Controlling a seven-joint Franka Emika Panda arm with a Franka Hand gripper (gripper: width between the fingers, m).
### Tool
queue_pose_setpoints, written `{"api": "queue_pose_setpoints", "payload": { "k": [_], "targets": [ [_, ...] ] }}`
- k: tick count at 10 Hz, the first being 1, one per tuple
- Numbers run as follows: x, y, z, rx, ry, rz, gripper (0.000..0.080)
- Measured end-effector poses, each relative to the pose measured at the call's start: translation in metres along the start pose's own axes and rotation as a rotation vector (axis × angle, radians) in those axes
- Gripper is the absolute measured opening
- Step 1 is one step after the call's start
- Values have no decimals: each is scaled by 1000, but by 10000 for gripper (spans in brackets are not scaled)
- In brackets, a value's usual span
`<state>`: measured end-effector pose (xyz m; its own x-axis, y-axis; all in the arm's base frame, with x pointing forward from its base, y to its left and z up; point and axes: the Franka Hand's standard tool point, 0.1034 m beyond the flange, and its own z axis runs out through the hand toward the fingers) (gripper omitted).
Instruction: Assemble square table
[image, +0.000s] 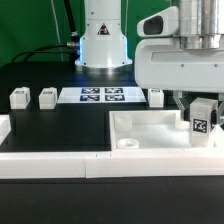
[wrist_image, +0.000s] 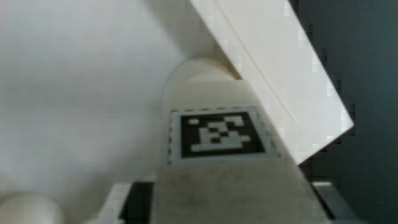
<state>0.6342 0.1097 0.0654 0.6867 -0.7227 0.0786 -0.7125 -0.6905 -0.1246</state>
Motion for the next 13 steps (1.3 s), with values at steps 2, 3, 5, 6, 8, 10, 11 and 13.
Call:
{"api": "queue_pose_setpoints", "payload": {
  "k": [2, 3, 5, 6, 8, 10, 11, 13],
  "targets": [
    [1, 3, -1, -25, -25, 250, 291],
    [0, 4, 0, -23, -35, 407, 291],
    [-1, 5, 0, -24, -56, 625, 291],
    [-1, 6, 0, -23, -70, 735, 292],
    [-3, 4, 0, -22, -90, 1010, 294],
    [-4, 3, 0, -26, -99, 1170, 294],
    [-4, 2, 0, -29, -100, 1228, 294],
    [-6, 1, 0, -25, -117, 1273, 294]
  ]
}}
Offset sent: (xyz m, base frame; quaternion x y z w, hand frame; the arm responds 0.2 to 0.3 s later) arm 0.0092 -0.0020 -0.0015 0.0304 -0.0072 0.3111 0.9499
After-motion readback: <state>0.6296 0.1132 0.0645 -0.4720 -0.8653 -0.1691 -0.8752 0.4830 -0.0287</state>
